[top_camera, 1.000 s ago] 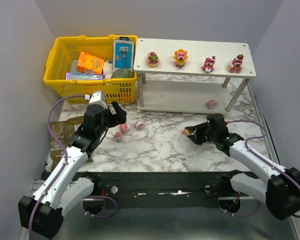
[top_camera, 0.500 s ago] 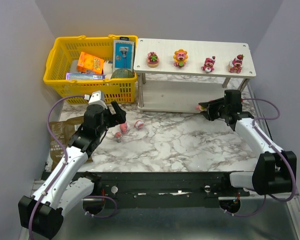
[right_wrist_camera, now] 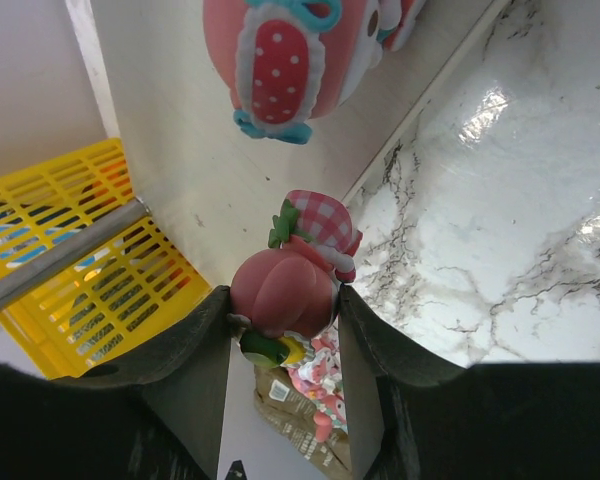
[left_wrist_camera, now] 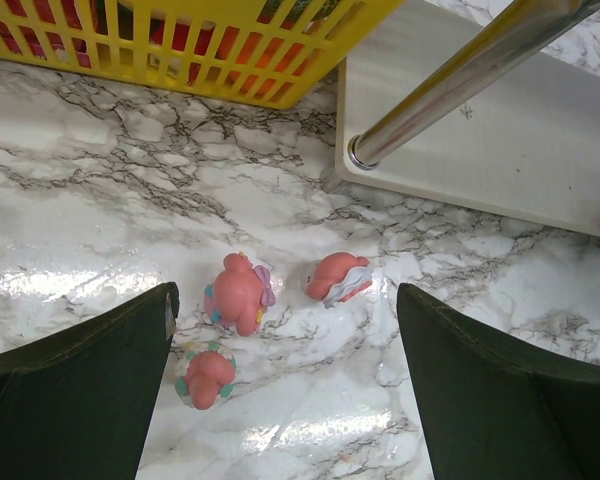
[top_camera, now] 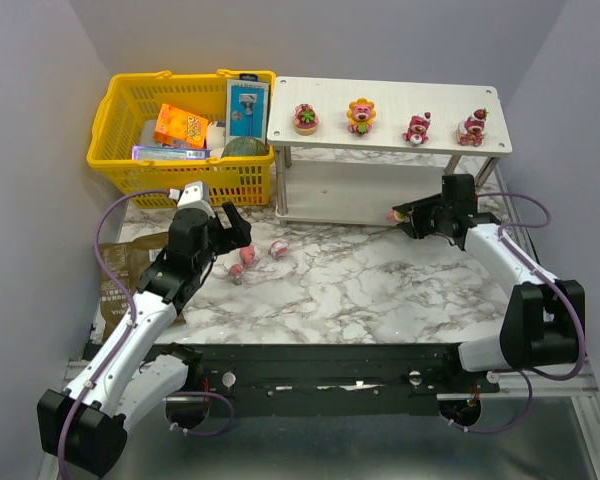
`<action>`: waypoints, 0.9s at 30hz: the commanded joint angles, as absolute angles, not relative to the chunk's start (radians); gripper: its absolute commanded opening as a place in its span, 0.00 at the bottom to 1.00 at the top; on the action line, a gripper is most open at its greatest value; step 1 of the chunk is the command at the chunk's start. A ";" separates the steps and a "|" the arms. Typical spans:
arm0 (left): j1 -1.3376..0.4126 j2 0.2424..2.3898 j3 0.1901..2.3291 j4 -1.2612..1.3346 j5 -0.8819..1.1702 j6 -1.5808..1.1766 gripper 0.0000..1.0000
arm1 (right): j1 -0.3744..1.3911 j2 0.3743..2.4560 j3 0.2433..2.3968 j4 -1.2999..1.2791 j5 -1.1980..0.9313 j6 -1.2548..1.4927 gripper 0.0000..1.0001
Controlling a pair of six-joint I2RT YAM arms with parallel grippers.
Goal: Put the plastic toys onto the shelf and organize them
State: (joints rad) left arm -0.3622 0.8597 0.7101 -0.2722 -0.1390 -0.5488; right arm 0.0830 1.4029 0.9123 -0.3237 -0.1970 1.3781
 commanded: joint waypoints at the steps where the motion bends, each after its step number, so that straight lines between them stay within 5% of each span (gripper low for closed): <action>1: -0.359 0.868 0.715 -0.267 -0.163 -0.535 0.99 | 0.078 1.422 0.957 -0.364 -0.178 1.388 0.33; 27: -0.357 0.862 0.715 -0.276 -0.181 -0.531 0.99 | 0.077 1.511 0.939 -0.219 -0.173 1.466 0.33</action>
